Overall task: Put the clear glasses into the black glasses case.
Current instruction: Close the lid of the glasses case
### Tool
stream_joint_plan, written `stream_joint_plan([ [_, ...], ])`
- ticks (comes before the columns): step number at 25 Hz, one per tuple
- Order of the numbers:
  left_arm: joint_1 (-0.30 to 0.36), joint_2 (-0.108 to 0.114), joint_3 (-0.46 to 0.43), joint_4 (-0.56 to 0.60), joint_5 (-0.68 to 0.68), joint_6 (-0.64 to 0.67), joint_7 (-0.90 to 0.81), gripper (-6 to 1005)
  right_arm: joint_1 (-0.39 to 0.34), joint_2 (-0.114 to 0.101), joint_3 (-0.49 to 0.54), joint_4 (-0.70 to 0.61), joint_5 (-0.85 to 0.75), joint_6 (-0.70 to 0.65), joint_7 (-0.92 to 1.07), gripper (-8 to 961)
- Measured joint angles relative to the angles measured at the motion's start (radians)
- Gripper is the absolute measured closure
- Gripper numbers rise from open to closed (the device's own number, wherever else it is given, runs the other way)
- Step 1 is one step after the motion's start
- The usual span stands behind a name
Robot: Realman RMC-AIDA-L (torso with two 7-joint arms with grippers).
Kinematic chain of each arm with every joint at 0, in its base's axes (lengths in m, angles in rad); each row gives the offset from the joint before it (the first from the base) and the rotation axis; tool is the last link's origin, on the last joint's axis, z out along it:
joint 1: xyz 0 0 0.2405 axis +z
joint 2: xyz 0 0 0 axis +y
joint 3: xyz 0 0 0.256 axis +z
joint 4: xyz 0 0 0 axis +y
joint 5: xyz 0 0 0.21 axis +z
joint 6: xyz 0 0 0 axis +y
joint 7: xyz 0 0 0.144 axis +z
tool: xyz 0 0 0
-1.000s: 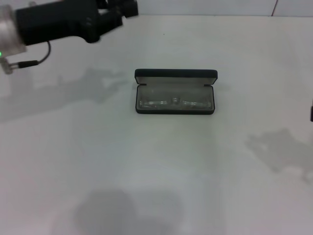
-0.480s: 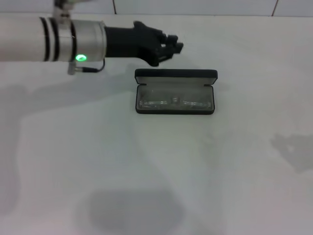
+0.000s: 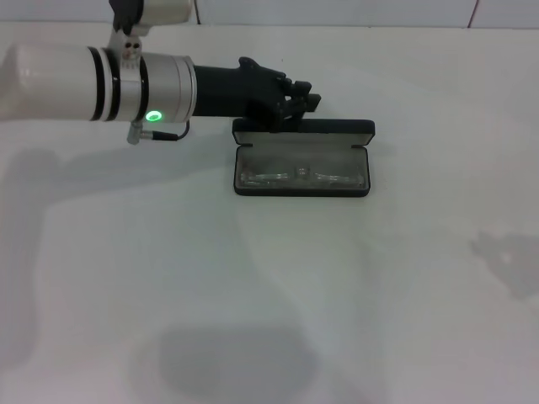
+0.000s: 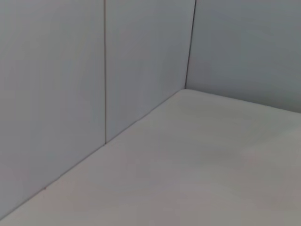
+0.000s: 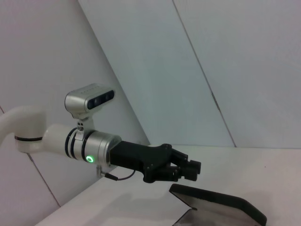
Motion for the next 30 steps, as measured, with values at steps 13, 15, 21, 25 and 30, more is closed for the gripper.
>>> stream_joint_plan([
  [13,-0.01,-0.006,0.002,-0.07,-0.008,-0.079,0.05,805,0.006,0.001,-0.009,0.059,0.007,-0.015,-0.025,742],
  [15,-0.012,-0.007,0.002,-0.078,-0.008,-0.089,0.057,805,0.006,0.001,-0.01,0.067,0.009,-0.02,-0.029,740],
  [21,-0.017,-0.009,0.001,-0.098,-0.011,-0.108,0.069,806,0.013,0.001,-0.008,0.103,0.011,-0.024,-0.046,734],
  [25,-0.017,-0.01,0.001,-0.105,-0.011,-0.106,0.069,806,0.02,0.001,-0.002,0.132,0.011,-0.026,-0.066,730],
  [30,-0.012,-0.01,0.021,-0.109,-0.01,-0.095,0.069,807,0.02,0.001,0.0,0.141,0.012,-0.026,-0.078,724],
])
